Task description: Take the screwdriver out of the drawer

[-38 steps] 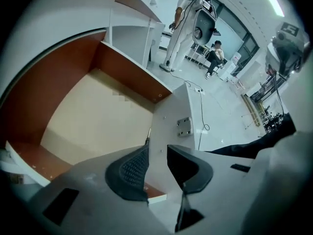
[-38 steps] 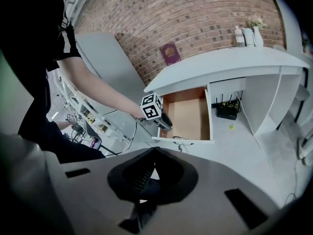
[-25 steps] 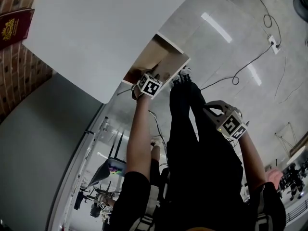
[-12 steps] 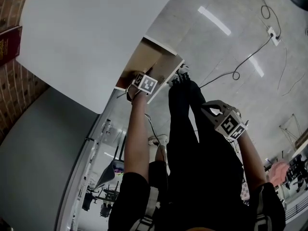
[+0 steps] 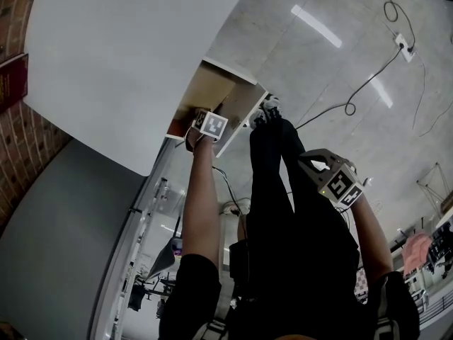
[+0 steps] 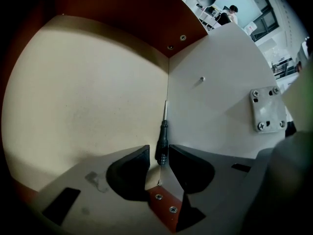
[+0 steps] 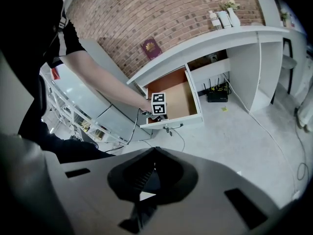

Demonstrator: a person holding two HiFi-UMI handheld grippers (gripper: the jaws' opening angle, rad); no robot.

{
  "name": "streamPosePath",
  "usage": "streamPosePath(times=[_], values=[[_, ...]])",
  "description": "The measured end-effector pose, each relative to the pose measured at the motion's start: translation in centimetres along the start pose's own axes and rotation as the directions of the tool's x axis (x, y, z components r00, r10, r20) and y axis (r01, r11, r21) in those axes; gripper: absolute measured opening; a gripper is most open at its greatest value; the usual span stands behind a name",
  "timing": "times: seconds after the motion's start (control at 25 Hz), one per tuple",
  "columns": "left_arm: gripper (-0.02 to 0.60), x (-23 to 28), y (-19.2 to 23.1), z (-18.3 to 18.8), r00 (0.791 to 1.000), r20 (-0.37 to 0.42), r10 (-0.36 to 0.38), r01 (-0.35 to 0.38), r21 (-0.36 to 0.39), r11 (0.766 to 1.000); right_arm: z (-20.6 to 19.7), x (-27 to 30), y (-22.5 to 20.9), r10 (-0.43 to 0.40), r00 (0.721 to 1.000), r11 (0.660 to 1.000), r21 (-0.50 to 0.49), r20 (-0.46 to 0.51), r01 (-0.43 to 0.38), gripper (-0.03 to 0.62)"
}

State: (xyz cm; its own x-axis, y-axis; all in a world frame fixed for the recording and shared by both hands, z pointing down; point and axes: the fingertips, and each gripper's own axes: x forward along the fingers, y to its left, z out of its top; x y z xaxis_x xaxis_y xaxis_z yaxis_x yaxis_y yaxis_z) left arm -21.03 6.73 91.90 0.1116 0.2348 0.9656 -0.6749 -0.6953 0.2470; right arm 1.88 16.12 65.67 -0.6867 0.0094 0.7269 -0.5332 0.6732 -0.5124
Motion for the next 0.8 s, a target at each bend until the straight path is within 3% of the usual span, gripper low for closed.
streamPosePath(times=[0.24,0.44,0.8], values=[[0.120,0.3,0.1,-0.3,0.999,-0.011,0.036,-0.036,0.040,0.999,-0.3,0.3,-0.1,0.006,1.000,1.000,0.017,0.007,-0.006,0.057],[0.114,0.8,0.3,-0.5,0.998,-0.027,0.060,-0.056,0.141,0.988,-0.2,0.8,0.0,0.013,1.000,1.000,0.024,0.014,-0.013,0.057],[0.109,1.5,0.2,-0.9,0.998,-0.045,0.045,-0.034,0.214,0.976,-0.4,1.0,-0.3,0.011,1.000,0.999,0.032,0.019,-0.011,0.057]])
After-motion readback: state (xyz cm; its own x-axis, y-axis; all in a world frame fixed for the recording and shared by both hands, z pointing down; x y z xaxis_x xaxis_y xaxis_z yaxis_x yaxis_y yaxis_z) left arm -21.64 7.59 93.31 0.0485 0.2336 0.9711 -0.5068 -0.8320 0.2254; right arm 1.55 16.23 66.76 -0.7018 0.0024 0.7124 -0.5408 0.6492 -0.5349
